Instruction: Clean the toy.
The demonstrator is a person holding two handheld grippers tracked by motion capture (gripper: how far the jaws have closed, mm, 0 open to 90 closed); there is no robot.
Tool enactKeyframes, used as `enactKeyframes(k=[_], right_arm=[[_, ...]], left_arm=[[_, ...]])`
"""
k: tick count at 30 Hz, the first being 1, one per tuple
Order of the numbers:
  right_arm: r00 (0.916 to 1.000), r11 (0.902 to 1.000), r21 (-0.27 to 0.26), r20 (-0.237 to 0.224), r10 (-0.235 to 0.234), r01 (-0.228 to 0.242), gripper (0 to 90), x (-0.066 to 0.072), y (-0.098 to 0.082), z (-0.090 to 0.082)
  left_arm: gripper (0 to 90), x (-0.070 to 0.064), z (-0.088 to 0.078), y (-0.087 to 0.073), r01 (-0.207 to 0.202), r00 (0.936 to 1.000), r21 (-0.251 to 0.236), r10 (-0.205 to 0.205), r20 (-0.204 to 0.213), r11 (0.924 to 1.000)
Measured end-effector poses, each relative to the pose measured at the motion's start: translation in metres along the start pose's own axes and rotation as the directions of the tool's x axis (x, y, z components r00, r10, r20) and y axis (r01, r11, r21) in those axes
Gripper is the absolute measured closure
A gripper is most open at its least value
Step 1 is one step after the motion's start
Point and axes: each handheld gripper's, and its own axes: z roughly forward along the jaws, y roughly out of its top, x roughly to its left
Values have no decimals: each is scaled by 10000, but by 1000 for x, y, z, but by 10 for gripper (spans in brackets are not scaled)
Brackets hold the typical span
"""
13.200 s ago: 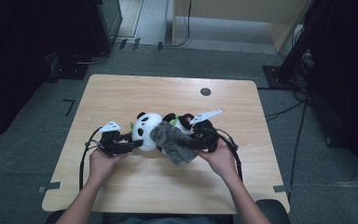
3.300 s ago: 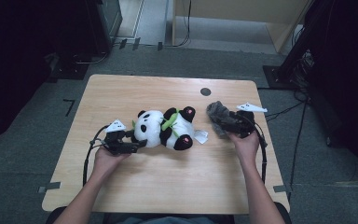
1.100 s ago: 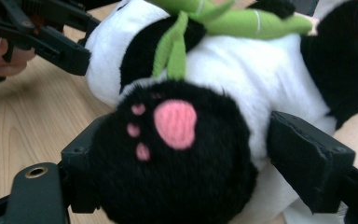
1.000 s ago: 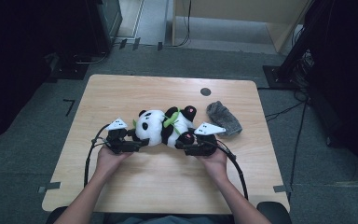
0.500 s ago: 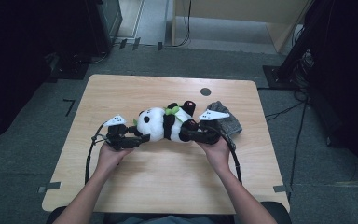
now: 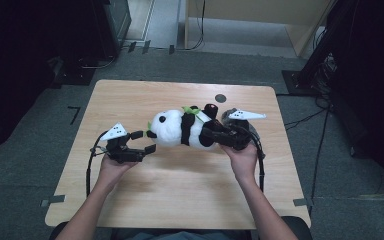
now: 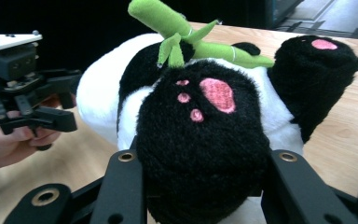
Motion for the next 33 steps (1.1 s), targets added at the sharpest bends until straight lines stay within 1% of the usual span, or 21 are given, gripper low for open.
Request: enactKeyframes(k=[1, 2, 3, 4, 5, 7, 9, 10, 11, 13, 15, 16, 18, 22, 24, 25, 27, 28, 31, 32, 33], right_arm=[[10000, 10000, 59, -75, -48, 49, 627, 3, 0, -1], [9999, 9999, 105, -172, -5, 7, 625, 6, 1, -1], [9994, 9999, 123, -357, 25, -21, 621, 8, 1, -2], [9979, 9997, 189, -634, 165, -153, 620, 11, 1, -1], [9953, 9993, 294, -939, 249, -222, 620, 14, 1, 0], [9932, 9985, 518, -1142, 247, -189, 622, 20, 1, 3], [9924, 9977, 661, -1213, 214, -135, 623, 24, 0, 6], [9925, 9976, 689, -1213, 163, -80, 622, 26, 0, 7], [9934, 9974, 727, -1144, 87, -4, 620, 26, -1, 8], [9942, 9971, 742, -1077, -65, 145, 581, 26, -2, 10], [9955, 9969, 718, -918, -249, 315, 558, 26, -4, 11], [9953, 9966, 756, -935, -262, 333, 537, 25, -4, 12], [9951, 9952, 768, -821, -550, 613, 475, 25, -5, 13], [9869, 9882, 735, -993, -1270, 1345, 371, 23, -8, 17], [9842, 9862, 425, -838, -1563, 1602, 309, 23, -11, 16], [9848, 9868, 319, -777, -1556, 1585, 292, 23, -12, 15], [9803, 9832, 522, -1028, -1689, 1748, 253, 21, -14, 12], [9788, 9806, 584, -954, -1811, 1871, 225, 21, -14, 11], [9628, 9641, 326, -695, -2609, 2636, 189, 22, -21, 7], [9589, 9611, 244, -795, -2725, 2751, 181, 22, -22, 8], [9578, 9616, 166, -945, -2714, 2741, 171, 23, -23, 10]], left_arm=[[100, -2, 0, 0, -116, 9999, -113, 117, 92, 9999], [98, -3, 0, 1, -143, 9993, -217, 151, 356, 9997], [90, -6, 1, 2, -90, 9986, -264, 103, 525, 9996], [72, -9, 2, 3, -239, 9981, -243, 252, 557, 9994], [50, -13, 2, 4, -431, 9979, -242, 442, 479, 9988], [27, -17, 5, 5, -741, 9972, -21, 742, 112, 9972], [38, -18, 8, 4, -683, 9973, 294, 691, -249, 9972], [90, -18, 7, 3, -667, 9970, 302, 678, -362, 9973], [147, -17, 7, 3, -599, 9972, 321, 612, -419, 9977], [267, -14, 4, 5, -269, 9993, 399, 279, -255, 9988], [392, -14, 2, 8, -146, 9997, 605, 159, -199, 9981], [441, -14, 1, 9, -123, 9997, 693, 136, -182, 9975], [496, -15, -3, 12, -71, 9994, 607, 91, -328, 9981], [538, -10, -9, 17, 273, 9993, 667, -255, -278, 9974], [540, -5, -12, 19, 599, 9980, 619, -584, -252, 9963], [543, -4, -14, 20, 728, 9971, 589, -713, -279, 9956], [543, 1, -20, 22, 1108, 9934, 338, -1096, -347, 9933], [543, 4, -23, 23, 1356, 9904, 233, -1348, -308, 9905], [541, 9, -28, 25, 1865, 9820, 4, -1864, -307, 9825], [540, 8, -28, 25, 1872, 9819, 68, -1869, -308, 9823], [538, 6, -27, 26, 1847, 9824, 174, -1841, -321, 9826]])
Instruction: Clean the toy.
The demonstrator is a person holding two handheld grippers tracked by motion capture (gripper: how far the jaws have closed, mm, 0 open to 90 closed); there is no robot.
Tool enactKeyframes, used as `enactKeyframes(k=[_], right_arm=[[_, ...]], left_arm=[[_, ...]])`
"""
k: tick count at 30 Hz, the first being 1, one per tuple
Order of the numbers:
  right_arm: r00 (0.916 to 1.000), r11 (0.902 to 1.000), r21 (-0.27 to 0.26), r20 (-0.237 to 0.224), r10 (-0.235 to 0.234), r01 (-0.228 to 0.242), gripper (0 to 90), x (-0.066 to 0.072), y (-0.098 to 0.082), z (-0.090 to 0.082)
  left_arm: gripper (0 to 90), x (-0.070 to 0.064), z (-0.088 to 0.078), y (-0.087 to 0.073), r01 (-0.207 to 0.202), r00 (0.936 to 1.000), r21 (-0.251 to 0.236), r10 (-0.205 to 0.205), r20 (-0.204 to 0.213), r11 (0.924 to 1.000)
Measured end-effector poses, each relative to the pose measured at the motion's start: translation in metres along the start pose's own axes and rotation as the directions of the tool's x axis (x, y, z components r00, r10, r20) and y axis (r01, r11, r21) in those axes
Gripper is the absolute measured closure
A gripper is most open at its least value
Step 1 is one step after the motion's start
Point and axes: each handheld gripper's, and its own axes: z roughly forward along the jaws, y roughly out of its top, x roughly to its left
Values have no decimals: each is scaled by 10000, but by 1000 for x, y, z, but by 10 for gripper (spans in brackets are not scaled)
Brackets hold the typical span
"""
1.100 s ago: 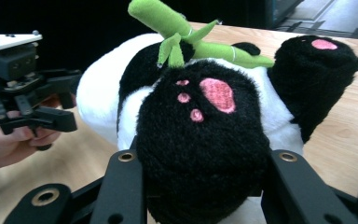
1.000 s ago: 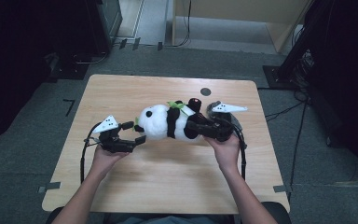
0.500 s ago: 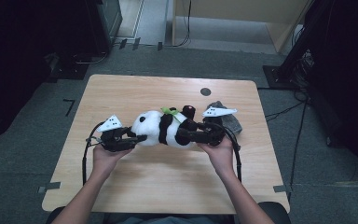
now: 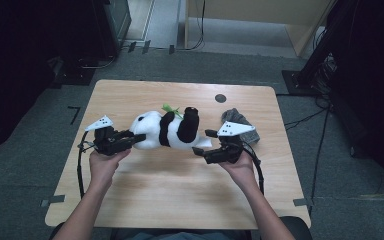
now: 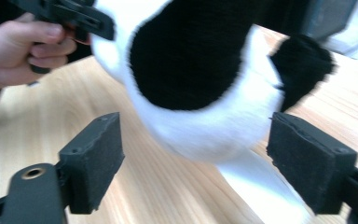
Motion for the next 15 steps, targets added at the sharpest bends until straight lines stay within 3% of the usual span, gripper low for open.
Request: enactKeyframes(k=[2, 5, 7, 11, 13, 15], right_arm=[[9996, 10000, -82, -275, -13, 11, 149, 2, -1, 6], [9997, 9998, 54, 147, -198, 197, 123, 7, -2, 17], [9991, 9985, 339, 73, -428, 425, 71, 7, -4, 21], [9958, 9933, 1033, 705, -588, 513, 175, 7, -13, 28], [9934, 9938, 1008, 1000, -561, 460, 285, 6, -14, 26], [9949, 9952, 962, 974, -273, 179, 369, 3, -11, 23]], left_arm=[[535, -6, 2, 0, -111, 9999, 206, 110, 65, 9997], [531, -14, 5, 2, 157, 9982, 446, -182, 567, 9989], [509, -17, 9, 3, 346, 9956, 827, -415, 835, 9960], [507, -23, 16, 2, 228, 9959, 989, -312, 844, 9948], [475, -25, 17, 1, 70, 9972, 924, -139, 738, 9957], [385, -26, 19, 0, -192, 9983, 791, 147, 565, 9967]])
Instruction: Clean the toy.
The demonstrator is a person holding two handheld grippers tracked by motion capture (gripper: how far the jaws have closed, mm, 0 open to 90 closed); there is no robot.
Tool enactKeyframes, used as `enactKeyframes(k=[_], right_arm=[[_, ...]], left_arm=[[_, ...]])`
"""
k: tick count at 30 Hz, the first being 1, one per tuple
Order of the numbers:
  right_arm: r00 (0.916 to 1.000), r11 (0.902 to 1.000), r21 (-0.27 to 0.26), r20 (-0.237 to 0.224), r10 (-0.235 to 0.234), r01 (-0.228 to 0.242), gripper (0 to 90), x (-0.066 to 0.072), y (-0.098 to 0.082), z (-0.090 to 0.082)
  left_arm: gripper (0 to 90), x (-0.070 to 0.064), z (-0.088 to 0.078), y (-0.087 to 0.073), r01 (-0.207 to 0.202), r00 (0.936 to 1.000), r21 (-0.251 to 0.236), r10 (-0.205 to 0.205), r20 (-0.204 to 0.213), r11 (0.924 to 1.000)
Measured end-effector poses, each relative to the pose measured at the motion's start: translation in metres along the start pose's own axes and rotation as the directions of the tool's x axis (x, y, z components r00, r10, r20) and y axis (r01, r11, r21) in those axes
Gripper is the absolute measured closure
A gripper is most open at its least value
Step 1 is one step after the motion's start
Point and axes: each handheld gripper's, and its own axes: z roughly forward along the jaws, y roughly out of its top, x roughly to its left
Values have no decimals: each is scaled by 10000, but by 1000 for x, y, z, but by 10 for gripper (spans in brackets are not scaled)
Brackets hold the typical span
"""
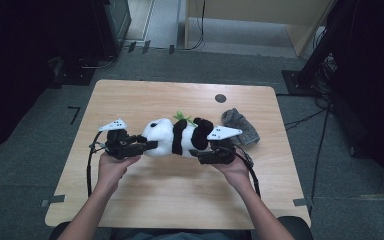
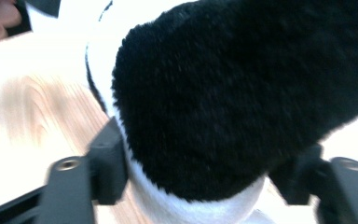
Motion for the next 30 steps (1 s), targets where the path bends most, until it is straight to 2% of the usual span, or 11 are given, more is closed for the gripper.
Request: enactKeyframes(k=[3, 7, 10, 14, 18, 20, 21, 24, 26, 28, 30], right_arm=[[9993, 9991, 250, -179, 336, -332, 435, -6, 1, -2], [9974, 9972, 266, -111, 707, -704, 450, -11, 4, -8], [9951, 9951, 138, 142, 979, -981, 453, -17, 7, -16], [9933, 9947, 79, 540, 1018, -1024, 453, -22, 6, -28], [9904, 9906, -233, 288, 1352, -1346, 450, -24, 10, -38], [9883, 9879, -325, 60, 1522, -1520, 449, -23, 12, -41], [9873, 9866, -348, -82, 1589, -1591, 449, -22, 13, -42], [9851, 9851, -256, -324, 1690, -1699, 450, -16, 15, -40], [9820, 9837, -70, -609, 1790, -1798, 450, -13, 15, -35], [9785, 9814, -28, -767, 1913, -1921, 450, -11, 14, -31], [9799, 9822, -90, -706, 1868, -1879, 450, -10, 15, -31]], left_arm=[[291, 2, 4, -1, -236, 9997, 146, 236, -16, 9996], [183, 8, 5, -2, -233, 9995, -171, 236, 210, 9996], [169, 11, -2, -7, -924, 9956, -530, 913, -230, 9943], [167, 19, -7, -15, -953, 9954, -788, 960, 53, 9923], [163, 14, 2, -21, -1173, 9931, -395, 1173, -29, 9923], [153, 9, 9, -23, -1506, 9886, -273, 1505, -89, 9882], [150, 6, 12, -24, -1860, 9825, -184, 1859, -73, 9824], [132, -5, 14, -23, -2610, 9642, -401, 2584, -596, 9645], [144, -9, 15, -23, -2726, 9616, -625, 2697, -510, 9601], [146, -10, 17, -23, -2733, 9608, -505, 2700, -622, 9606], [148, -7, 19, -24, -2519, 9674, -337, 2507, -370, 9672]])
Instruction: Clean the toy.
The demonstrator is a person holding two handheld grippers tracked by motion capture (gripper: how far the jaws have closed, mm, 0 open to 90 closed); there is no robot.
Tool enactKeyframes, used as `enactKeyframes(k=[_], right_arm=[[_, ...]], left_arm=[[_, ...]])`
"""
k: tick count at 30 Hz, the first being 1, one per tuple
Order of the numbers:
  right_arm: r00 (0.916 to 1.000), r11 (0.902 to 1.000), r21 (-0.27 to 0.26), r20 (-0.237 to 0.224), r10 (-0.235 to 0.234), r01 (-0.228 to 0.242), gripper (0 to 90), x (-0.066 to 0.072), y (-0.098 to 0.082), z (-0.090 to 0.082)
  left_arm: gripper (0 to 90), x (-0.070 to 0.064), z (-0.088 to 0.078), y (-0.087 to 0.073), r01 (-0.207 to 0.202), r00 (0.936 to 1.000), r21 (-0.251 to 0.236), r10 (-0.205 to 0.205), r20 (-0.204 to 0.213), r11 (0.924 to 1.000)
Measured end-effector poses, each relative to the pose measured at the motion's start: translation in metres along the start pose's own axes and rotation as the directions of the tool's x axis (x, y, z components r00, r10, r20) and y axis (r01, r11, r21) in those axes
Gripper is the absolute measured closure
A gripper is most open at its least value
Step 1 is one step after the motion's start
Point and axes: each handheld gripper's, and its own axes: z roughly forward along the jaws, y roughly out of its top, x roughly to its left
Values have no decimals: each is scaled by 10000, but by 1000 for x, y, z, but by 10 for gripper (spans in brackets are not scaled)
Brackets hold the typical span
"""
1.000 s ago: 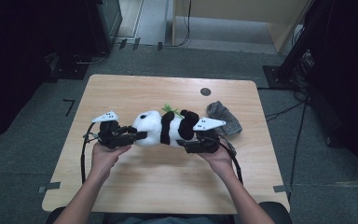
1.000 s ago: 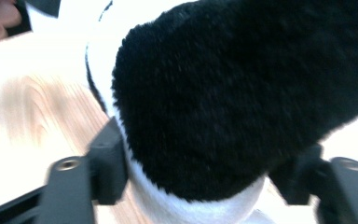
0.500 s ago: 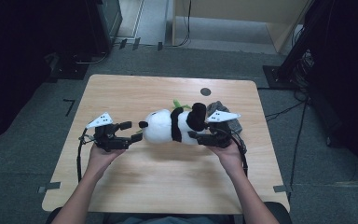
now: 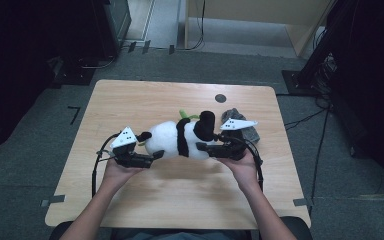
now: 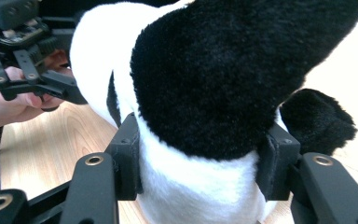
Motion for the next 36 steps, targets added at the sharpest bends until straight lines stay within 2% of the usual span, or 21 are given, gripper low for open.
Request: enactKeyframes(k=[2, 3, 5, 7, 8, 10, 12, 14, 17, 19, 20, 22, 24, 26, 27, 28, 29, 31, 34, 35, 36], right_arm=[[10000, 9999, -63, -35, 82, -82, 452, 1, 0, -1], [10000, 9999, -94, -17, 75, -75, 452, 2, 0, -1], [10000, 9998, -187, 76, -42, 44, 452, 4, 0, 0], [9999, 9998, -170, 139, -44, 46, 442, 5, 0, 1], [9999, 9999, -122, 116, 51, -50, 423, 3, -1, 2], [9998, 9998, -103, 37, 186, -185, 351, 0, -2, 4], [10000, 9999, -166, -59, 13, -14, 293, -2, -2, 4], [9990, 9995, -328, -449, -45, 30, 260, -6, -3, 4], [9946, 9987, -508, -1032, -95, 43, 253, -11, -5, 4], [9931, 9985, -316, -1072, -479, 447, 236, -15, -10, 4], [9947, 9987, -272, -918, -465, 442, 223, -15, -11, 4], [9936, 9985, -396, -1048, -425, 385, 192, -19, -14, 4], [9941, 9959, -818, -982, -467, 387, 184, -19, -14, 5], [9920, 9907, -1178, -983, -792, 674, 164, -16, -13, 8], [9883, 9894, -1132, -1122, -1036, 908, 140, -14, -13, 12], [9858, 9866, -1066, -1008, -1342, 1234, 125, -11, -15, 15], [9852, 9835, -869, -512, -1634, 1586, 126, -7, -16, 17], [9776, 9766, -473, -51, -2103, 2098, 155, -4, -17, 22], [9755, 9769, -179, 598, -2115, 2129, 298, 0, -17, 24], [9775, 9796, -153, 702, -1987, 2002, 339, 0, -17, 23], [9798, 9823, -69, 727, -1863, 1872, 362, -1, -16, 23]], left_arm=[[151, -1, 2, -1, 70, 10000, 57, -71, 69, 10000], [166, -2, 2, -1, 3, 10000, 66, -3, -58, 10000], [262, -2, 3, 0, 125, 9998, 217, -121, -186, 9997], [395, 2, 2, 3, 440, 9990, 485, -437, -74, 9978], [431, 4, 2, 4, 597, 9982, 565, -600, 23, 9966], [512, 7, -1, 8, 623, 9979, 652, -634, 161, 9959], [565, 12, -8, 14, 742, 9966, 556, -761, 329, 9957], [587, 21, -15, 16, 1124, 9917, 288, -1140, 596, 9932], [596, 25, -22, 18, 1305, 9905, 272, -1315, 395, 9911], [598, 28, -27, 19, 1583, 9870, 111, -1585, 273, 9873], [598, 31, -30, 20, 1805, 9833, 23, -1805, 240, 9836], [597, 34, -33, 22, 2174, 9753, -59, -2170, 408, 9761], [596, 35, -33, 24, 2433, 9676, 27, -2429, 688, 9700], [594, 31, -31, 26, 2611, 9595, 149, -2612, 1057, 9652], [593, 29, -29, 28, 2731, 9526, 202, -2733, 1334, 9618], [592, 26, -27, 29, 2844, 9473, 258, -2850, 1460, 9584], [592, 24, -26, 30, 2911, 9446, 322, -2926, 1487, 9562], [591, 24, -24, 30, 3119, 9355, 398, -3141, 1620, 9493], [576, 25, -20, 28, 3329, 9280, 548, -3373, 1584, 9414], [561, 24, -19, 27, 3213, 9360, 541, -3257, 1337, 9454], [519, 21, -18, 27, 2878, 9525, 497, -2912, 893, 9564]])
